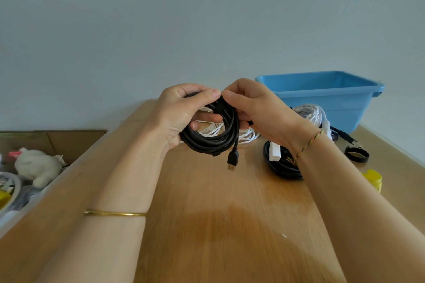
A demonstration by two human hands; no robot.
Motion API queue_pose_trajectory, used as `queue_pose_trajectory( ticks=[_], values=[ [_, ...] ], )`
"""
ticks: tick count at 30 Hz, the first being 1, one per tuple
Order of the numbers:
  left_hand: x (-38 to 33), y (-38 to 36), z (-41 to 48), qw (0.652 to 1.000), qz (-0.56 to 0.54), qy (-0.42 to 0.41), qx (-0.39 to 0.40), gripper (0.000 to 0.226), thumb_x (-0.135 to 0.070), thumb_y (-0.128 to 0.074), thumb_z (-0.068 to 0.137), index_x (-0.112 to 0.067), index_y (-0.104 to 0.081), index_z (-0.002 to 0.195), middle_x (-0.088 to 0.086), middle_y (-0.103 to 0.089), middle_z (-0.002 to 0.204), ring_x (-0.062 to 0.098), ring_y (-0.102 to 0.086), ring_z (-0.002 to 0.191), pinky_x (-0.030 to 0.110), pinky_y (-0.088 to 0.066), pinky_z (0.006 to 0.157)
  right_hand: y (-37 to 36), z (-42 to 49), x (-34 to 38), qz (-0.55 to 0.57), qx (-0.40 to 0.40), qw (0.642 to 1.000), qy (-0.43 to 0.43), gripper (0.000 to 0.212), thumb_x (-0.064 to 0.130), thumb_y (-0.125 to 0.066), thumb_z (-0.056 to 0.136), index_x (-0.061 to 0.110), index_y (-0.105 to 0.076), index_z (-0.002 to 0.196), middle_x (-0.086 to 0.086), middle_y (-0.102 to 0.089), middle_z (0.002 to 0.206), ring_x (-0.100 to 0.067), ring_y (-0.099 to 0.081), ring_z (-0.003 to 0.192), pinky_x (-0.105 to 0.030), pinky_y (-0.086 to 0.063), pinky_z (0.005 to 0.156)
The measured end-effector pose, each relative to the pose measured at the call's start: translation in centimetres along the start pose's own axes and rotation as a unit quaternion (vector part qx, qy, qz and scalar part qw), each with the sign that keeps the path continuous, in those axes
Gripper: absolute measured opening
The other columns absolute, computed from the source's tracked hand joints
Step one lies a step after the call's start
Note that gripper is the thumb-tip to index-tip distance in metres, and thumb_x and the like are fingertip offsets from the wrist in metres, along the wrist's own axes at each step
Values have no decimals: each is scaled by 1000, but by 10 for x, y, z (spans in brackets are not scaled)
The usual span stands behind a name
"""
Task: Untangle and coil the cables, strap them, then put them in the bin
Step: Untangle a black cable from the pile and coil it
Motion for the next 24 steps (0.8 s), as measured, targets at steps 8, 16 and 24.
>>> queue_pose_trajectory(
  ticks=[8,16,24],
  values=[
    [0,4,1,1000,17,3,-1,3,-9,-65,87,-7,-66,85,4,-72,69,16,-68,51,13,-21,31,27,-2,9,-66,-68,995,42,13,0,-56,89,6,-61,99,-4,-64,70,-8,-49,53,-18,-43,54],
    [2,6,2,999,30,-1,-21,3,-8,-66,86,-8,-67,84,4,-72,71,15,-68,53,13,-23,30,20,-1,26,-228,-106,963,101,24,-5,-47,87,8,-66,87,2,-64,79,-7,-61,74,-17,-48,70],
    [1,9,3,998,60,-11,-33,7,-9,-65,87,-10,-69,81,2,-70,62,16,-69,54,15,-25,32,5,-3,25,-223,-77,967,93,19,25,-75,76,11,-65,84,-3,-69,80,-15,-63,76,-27,-49,71]
  ],
)
Point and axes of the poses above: each hand's wrist, its own z-axis towards the middle knuckle, its own y-axis out of the back of the hand, x = y × z, the point moved 8 cm from there along z, towards the middle knuckle
